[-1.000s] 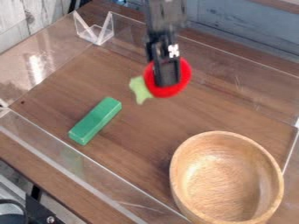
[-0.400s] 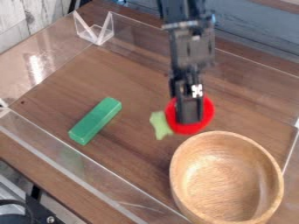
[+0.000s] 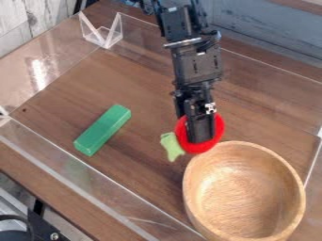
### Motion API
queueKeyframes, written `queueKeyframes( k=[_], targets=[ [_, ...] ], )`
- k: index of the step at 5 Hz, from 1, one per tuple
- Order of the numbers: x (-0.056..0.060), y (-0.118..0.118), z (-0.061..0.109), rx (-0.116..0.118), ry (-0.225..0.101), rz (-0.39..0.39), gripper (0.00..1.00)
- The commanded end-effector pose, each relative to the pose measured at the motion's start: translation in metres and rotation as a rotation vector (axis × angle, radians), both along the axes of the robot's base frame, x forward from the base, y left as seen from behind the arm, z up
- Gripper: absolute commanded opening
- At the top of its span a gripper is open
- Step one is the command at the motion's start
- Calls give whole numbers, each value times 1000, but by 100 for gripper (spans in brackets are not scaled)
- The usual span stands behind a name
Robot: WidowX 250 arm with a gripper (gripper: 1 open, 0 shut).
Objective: Move the red object to the right side of the table
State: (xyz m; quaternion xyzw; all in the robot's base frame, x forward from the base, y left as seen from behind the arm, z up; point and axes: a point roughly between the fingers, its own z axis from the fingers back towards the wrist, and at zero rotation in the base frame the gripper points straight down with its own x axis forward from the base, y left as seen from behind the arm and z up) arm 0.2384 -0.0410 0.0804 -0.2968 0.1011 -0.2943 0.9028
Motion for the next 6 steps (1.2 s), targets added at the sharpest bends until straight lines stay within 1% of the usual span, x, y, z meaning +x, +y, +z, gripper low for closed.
queueKeyframes(
  k=[1, 2, 3, 4, 5, 6],
  targets=[
    [-4, -8, 9, 12, -32, -19, 100],
    [-9, -17, 14, 35, -33, -40, 0],
    [-7, -16, 20, 56, -31, -26, 0],
    [-5, -15, 27, 70, -32, -12, 0],
    [2, -12, 27, 90, -36, -2, 0],
    [4, -5, 20, 93, -35, 5, 100]
  ],
)
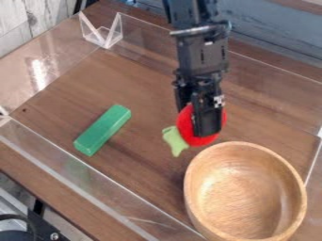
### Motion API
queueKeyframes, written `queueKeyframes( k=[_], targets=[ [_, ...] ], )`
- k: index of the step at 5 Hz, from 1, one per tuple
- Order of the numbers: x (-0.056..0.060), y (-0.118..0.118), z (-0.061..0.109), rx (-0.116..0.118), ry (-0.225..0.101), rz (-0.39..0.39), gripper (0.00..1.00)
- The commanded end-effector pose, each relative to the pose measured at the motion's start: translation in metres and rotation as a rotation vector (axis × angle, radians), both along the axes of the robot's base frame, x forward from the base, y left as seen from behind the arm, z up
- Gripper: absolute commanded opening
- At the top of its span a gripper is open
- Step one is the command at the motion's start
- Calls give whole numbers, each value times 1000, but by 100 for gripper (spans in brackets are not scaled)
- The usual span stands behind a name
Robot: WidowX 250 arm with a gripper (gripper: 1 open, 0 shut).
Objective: Move the red object to the right side of the table
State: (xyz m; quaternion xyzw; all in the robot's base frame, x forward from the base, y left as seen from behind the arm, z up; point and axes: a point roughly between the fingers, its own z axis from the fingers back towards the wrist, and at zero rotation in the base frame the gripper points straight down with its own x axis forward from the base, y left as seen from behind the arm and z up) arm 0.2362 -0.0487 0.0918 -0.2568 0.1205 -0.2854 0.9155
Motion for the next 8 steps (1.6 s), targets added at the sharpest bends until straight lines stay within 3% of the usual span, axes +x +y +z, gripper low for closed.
queueKeyframes(
  k=[1, 2, 5, 7, 8],
  targets=[
    [21, 10, 9, 5, -49, 48, 100],
    [36, 19, 8, 13, -48, 96, 100],
    [51, 48, -10, 50, -46, 257, 100],
    [63, 55, -7, 73, -56, 111, 100],
    [64, 39, -8, 85, -56, 105, 100]
  ],
)
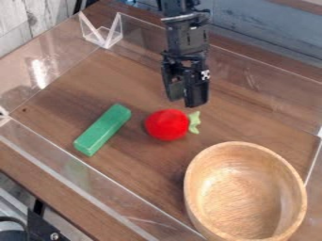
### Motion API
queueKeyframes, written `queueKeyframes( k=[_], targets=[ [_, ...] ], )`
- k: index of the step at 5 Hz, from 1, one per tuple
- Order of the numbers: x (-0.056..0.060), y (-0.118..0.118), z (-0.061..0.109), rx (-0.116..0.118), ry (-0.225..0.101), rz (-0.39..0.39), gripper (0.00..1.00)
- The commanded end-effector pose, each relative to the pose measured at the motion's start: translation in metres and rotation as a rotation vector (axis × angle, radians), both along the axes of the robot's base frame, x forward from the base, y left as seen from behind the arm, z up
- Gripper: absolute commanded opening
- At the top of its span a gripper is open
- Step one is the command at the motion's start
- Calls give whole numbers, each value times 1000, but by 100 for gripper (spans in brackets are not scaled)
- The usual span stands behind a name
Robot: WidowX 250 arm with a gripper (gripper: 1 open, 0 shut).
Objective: Move the red object to the right side of the table
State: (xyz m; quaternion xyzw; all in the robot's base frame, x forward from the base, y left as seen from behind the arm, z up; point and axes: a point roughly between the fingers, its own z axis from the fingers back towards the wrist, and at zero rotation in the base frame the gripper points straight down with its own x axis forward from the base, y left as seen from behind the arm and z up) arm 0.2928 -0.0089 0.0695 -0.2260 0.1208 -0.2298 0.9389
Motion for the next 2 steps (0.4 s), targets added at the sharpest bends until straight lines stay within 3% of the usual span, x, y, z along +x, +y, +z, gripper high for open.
queueKeyframes(
  k=[1, 2],
  targets=[
    [10, -15, 14, 16, -59, -8, 100],
    [10, -34, 17, 34, -61, -58, 100]
  ],
)
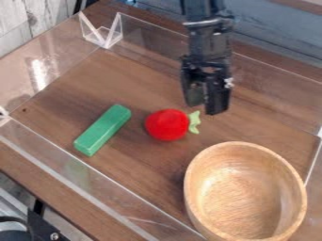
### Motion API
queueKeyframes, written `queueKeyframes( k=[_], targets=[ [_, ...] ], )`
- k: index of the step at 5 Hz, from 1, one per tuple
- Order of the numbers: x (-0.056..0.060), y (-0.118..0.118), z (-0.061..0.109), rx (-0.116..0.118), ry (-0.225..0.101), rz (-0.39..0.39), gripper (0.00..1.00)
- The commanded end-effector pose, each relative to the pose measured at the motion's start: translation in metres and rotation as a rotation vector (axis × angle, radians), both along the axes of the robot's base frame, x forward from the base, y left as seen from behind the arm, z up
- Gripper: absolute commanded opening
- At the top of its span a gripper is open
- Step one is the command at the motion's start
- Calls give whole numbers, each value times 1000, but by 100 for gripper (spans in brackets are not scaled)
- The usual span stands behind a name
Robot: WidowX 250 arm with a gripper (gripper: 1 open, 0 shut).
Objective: Move the red object to the right side of the table
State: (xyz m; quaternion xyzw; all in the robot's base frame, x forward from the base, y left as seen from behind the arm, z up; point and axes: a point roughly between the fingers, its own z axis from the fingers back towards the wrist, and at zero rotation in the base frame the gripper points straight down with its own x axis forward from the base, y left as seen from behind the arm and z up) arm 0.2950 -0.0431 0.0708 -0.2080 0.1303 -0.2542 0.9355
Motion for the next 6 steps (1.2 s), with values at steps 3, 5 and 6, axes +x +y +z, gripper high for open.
queueKeyframes(
  k=[3, 5, 6],
  targets=[
    [7, -6, 25, 53, -59, -39, 100],
    [11, -4, 23, 50, -52, 17, 100],
    [16, -4, 13, 36, -46, 16, 100]
  ],
)
